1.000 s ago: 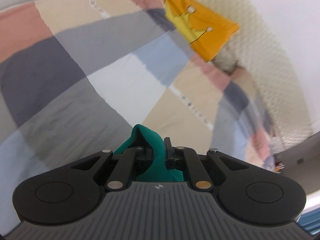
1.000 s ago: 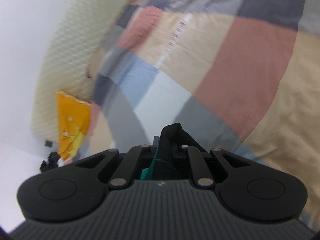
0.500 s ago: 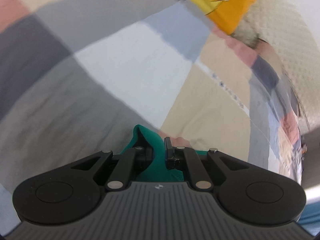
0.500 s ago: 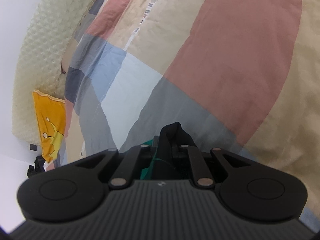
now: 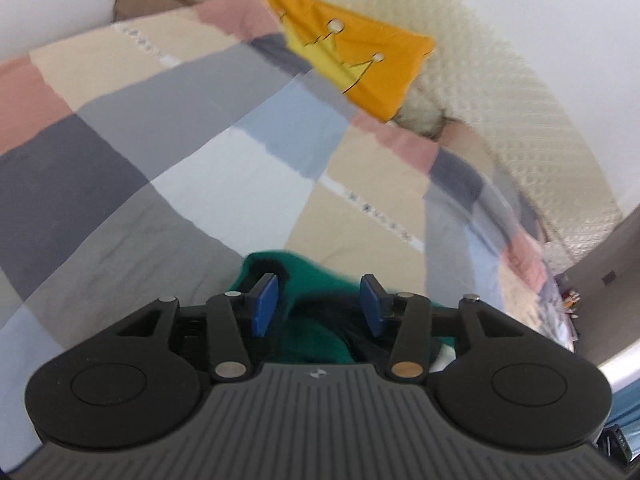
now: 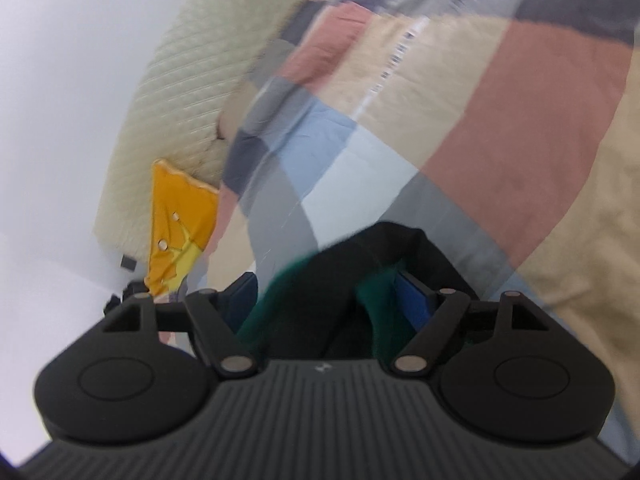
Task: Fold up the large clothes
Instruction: 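Open both tools to release the folded hem onto the hoodie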
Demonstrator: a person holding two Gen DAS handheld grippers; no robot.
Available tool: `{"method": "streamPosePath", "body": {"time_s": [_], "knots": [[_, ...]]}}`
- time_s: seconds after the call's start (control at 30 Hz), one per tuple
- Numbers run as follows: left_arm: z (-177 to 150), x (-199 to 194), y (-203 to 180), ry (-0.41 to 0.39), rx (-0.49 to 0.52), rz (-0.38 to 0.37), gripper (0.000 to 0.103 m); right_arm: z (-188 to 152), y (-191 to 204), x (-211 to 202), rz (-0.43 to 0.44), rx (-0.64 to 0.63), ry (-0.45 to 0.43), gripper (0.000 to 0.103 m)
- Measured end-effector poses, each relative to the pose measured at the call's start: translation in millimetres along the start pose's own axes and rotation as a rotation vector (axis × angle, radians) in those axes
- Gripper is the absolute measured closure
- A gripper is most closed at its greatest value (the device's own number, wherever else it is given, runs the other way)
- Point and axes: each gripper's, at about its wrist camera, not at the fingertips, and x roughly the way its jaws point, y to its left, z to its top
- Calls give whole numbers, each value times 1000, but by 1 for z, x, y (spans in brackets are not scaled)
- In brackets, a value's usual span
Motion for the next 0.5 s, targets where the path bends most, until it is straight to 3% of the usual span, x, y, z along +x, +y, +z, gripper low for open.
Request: {"method": "streamPosePath", "body": {"time_s": [0.13, 0.27, 0.4, 0.5], "knots": [[-21, -29, -20, 4, 20, -4, 47, -19, 4, -15, -1, -12, 3, 25], [-54, -39, -42, 33, 44, -62, 47, -30, 9, -9, 11, -47, 35, 26], [-81, -20, -61, 78, 105, -98, 47, -41, 19, 8, 33, -100, 70, 26], [-95, -5, -68, 82, 164, -82, 47, -48, 26, 25, 47, -145, 110, 34]]}}
